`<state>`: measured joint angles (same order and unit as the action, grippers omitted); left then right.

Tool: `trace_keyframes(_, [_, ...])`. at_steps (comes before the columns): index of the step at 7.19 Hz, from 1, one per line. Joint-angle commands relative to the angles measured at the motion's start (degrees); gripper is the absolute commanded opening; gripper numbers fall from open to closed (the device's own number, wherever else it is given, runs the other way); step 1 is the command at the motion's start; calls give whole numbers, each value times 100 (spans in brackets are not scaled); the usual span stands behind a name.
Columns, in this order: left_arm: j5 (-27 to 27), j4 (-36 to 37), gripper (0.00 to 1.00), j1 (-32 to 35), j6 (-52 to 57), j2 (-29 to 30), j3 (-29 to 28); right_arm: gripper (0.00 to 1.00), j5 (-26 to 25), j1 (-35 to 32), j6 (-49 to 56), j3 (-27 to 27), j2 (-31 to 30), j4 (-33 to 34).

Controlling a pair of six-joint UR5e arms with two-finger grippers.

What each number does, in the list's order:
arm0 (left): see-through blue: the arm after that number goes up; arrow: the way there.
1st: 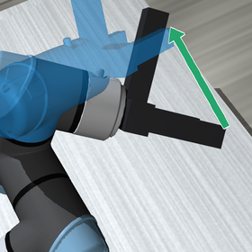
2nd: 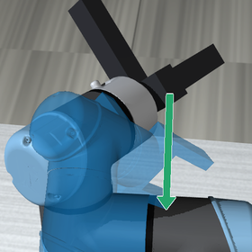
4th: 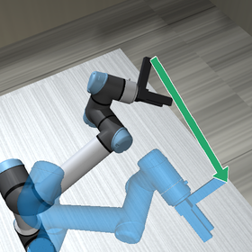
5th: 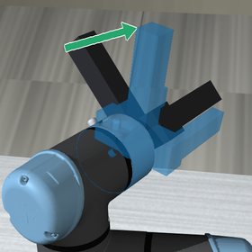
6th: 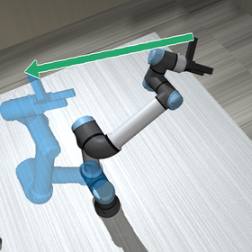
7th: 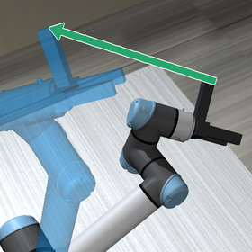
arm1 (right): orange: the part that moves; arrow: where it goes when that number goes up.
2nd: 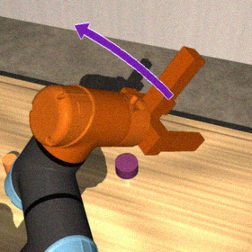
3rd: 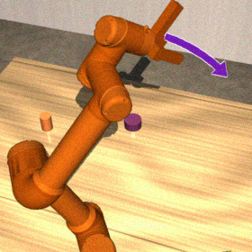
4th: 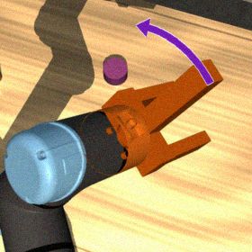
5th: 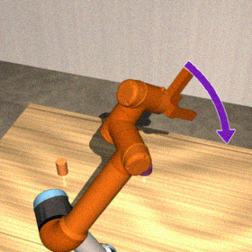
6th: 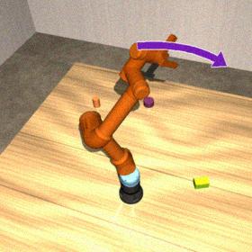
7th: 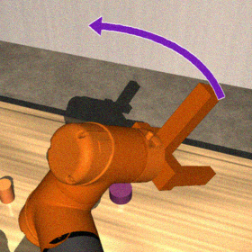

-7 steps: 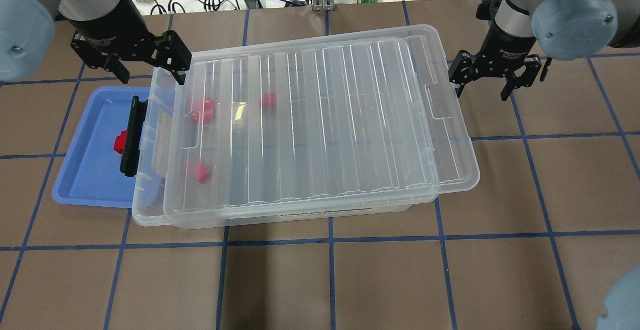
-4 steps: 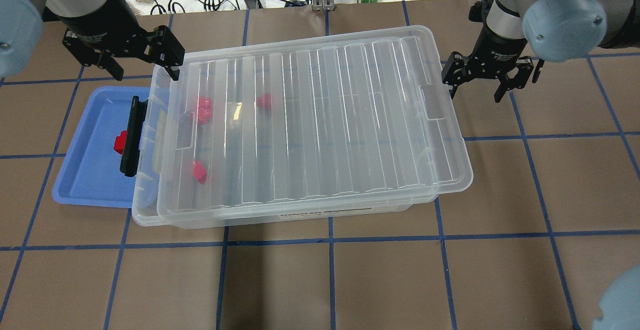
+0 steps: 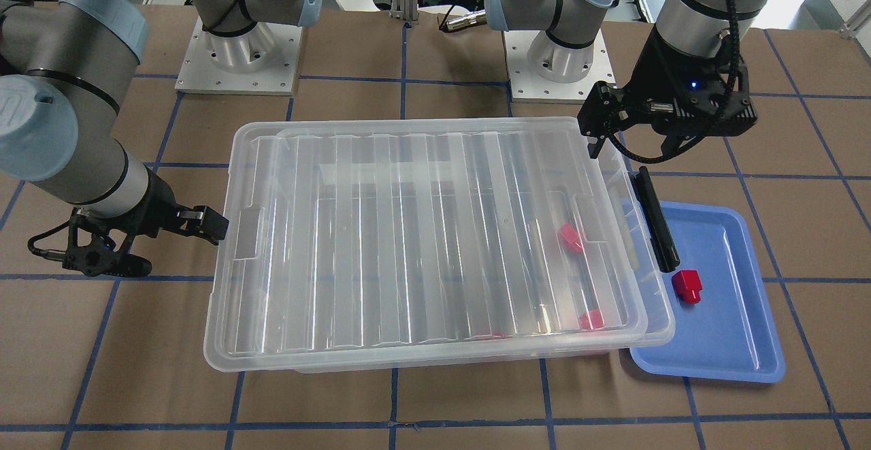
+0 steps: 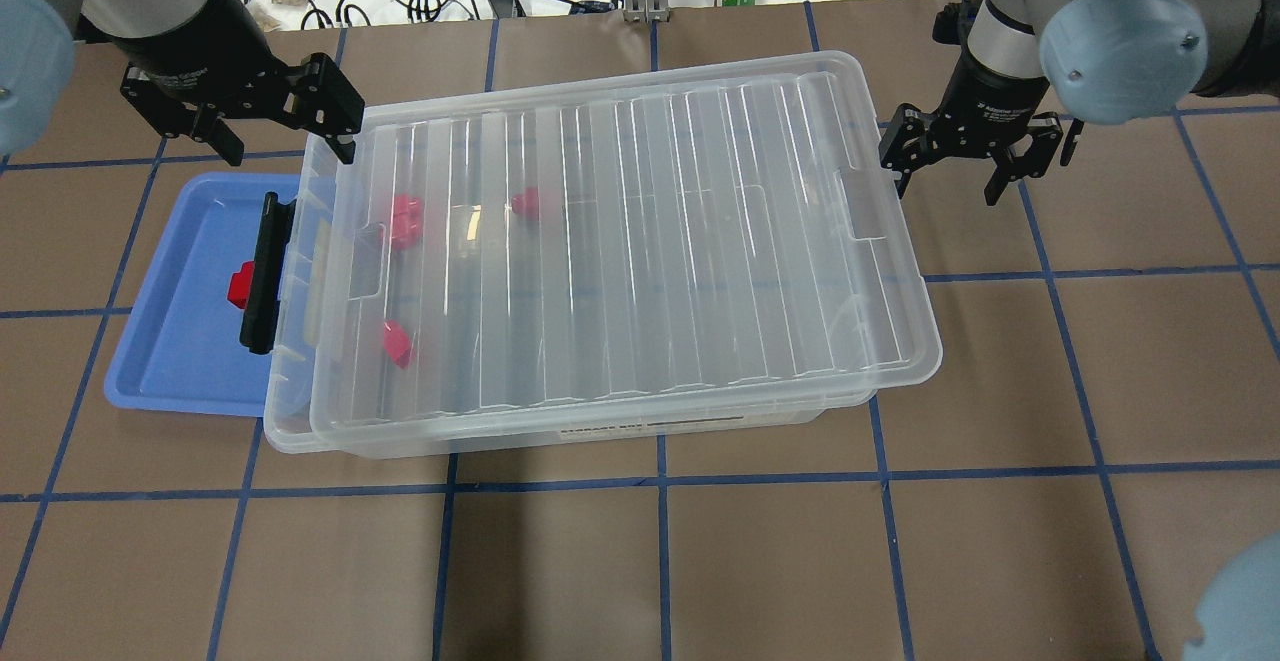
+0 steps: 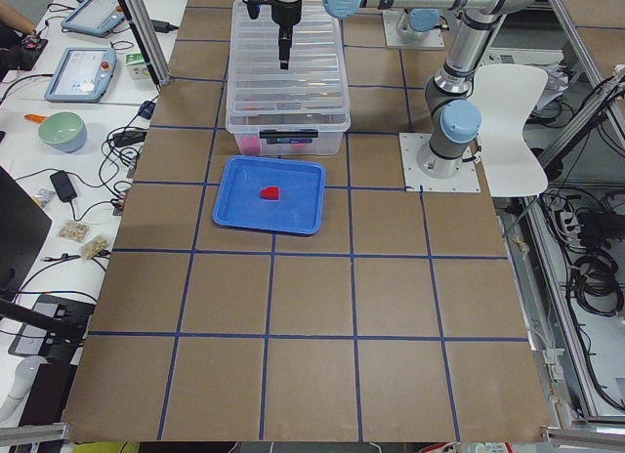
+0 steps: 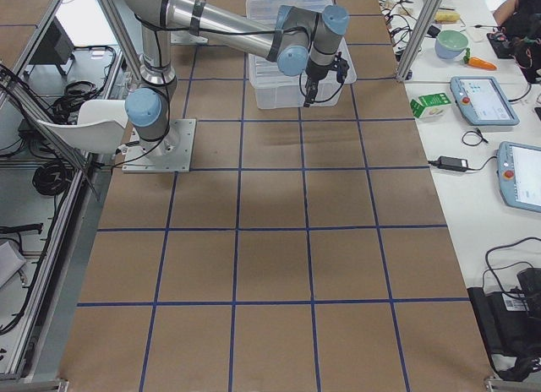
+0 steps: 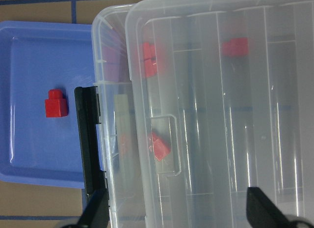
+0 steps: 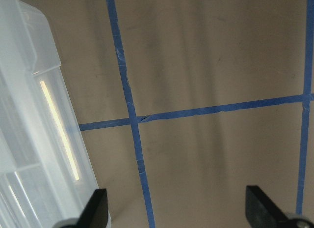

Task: Place red block in blue tray from box

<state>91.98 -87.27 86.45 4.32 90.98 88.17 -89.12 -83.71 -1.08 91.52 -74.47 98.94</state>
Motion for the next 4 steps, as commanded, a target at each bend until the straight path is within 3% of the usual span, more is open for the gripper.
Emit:
trace_keyframes(1, [-22,8,100,4,-10,16,-10,100,-9,4,11,-133,-93,-15])
trace_keyframes(4, [-5,34,100,4,-19,-2,34,100,-27,-101,-7,-257,-1022,-638])
